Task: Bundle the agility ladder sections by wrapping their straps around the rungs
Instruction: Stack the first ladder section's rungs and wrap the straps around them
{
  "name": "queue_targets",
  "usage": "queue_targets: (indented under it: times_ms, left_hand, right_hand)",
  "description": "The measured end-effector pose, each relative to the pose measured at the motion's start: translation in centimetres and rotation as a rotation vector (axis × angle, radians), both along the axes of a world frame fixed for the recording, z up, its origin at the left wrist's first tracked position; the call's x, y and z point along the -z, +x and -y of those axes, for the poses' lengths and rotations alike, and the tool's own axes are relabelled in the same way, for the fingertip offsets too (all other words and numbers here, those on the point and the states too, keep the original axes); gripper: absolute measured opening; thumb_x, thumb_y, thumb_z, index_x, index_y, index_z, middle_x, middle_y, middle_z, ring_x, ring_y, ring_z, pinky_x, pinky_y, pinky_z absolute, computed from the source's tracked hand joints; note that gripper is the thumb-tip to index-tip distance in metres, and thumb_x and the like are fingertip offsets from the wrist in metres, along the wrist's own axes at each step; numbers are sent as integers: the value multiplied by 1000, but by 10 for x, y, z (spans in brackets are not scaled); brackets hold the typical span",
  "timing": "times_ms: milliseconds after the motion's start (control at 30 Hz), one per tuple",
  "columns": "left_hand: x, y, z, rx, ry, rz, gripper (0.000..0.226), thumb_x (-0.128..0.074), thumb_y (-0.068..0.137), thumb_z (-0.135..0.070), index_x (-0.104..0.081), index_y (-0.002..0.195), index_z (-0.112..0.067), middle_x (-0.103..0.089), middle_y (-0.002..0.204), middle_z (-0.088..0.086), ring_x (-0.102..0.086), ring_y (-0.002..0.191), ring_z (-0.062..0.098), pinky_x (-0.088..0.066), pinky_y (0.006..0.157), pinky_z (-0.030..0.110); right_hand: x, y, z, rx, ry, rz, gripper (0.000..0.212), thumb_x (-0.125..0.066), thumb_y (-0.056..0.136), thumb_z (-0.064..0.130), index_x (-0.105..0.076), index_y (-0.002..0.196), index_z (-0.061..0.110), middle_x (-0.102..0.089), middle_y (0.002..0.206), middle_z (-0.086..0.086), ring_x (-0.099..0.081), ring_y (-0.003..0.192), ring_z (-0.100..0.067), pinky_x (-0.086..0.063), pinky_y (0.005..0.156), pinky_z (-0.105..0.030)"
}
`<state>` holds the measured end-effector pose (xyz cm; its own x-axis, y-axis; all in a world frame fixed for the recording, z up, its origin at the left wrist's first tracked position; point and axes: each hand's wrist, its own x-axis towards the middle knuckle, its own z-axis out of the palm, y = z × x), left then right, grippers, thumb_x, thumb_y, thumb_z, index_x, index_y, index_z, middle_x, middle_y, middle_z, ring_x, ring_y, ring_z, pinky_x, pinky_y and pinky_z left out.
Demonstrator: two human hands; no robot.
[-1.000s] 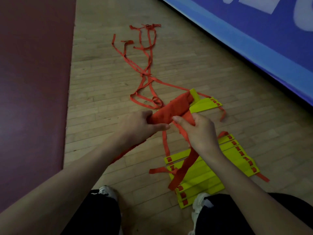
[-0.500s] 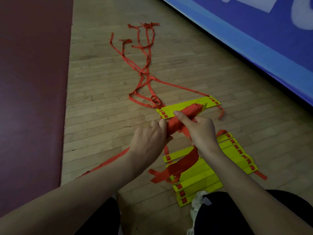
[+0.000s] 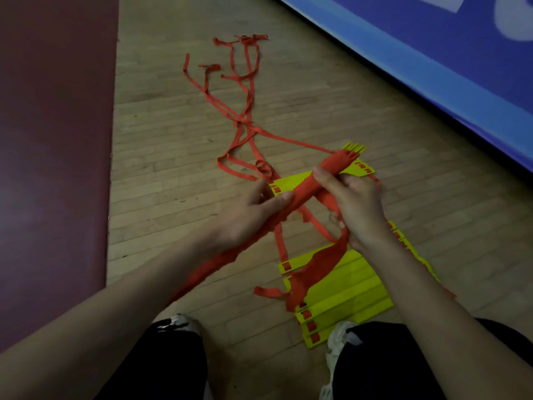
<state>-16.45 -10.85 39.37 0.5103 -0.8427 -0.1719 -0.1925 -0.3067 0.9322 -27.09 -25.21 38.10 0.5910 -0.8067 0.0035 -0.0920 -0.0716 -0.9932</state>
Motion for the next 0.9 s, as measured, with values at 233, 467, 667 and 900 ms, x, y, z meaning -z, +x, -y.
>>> queue_targets:
  times_ms: [233,467,667,900]
  left_hand:
    - [-5,19,-2,153,91,-394,46,-52,80,-53,-65,94,-12,-64,76,-5,-55,68,11,-48,61,25]
    - [-12,25,1,47,98,-238,51,-72,78,-43,-60,120,-16,-68,83,0,-64,68,16,-54,60,28]
    - [12,22,11,-8,94,352,58,-63,81,-59,-54,130,-30,-67,106,-4,-64,95,14,-51,85,33]
    - [5,17,31,-87,-65,427,42,-59,88,-52,-56,120,-25,-67,106,1,-62,99,20,-48,86,40]
  right_hand:
    - [-8,-4,-5,-108,64,181,30,-66,82,35,-54,67,13,-32,40,4,-26,30,-7,-19,30,-16]
    - [-3,2,2,-257,51,88,15,-63,91,28,-69,86,16,-74,74,2,-66,69,-8,-57,69,-33]
    - [16,12,9,-200,196,35,35,-65,85,45,-72,97,13,-74,100,-5,-69,98,-21,-51,95,-43]
    - [-18,26,33,-298,214,149,20,-54,95,28,-67,97,13,-73,85,4,-66,74,-7,-50,69,-22]
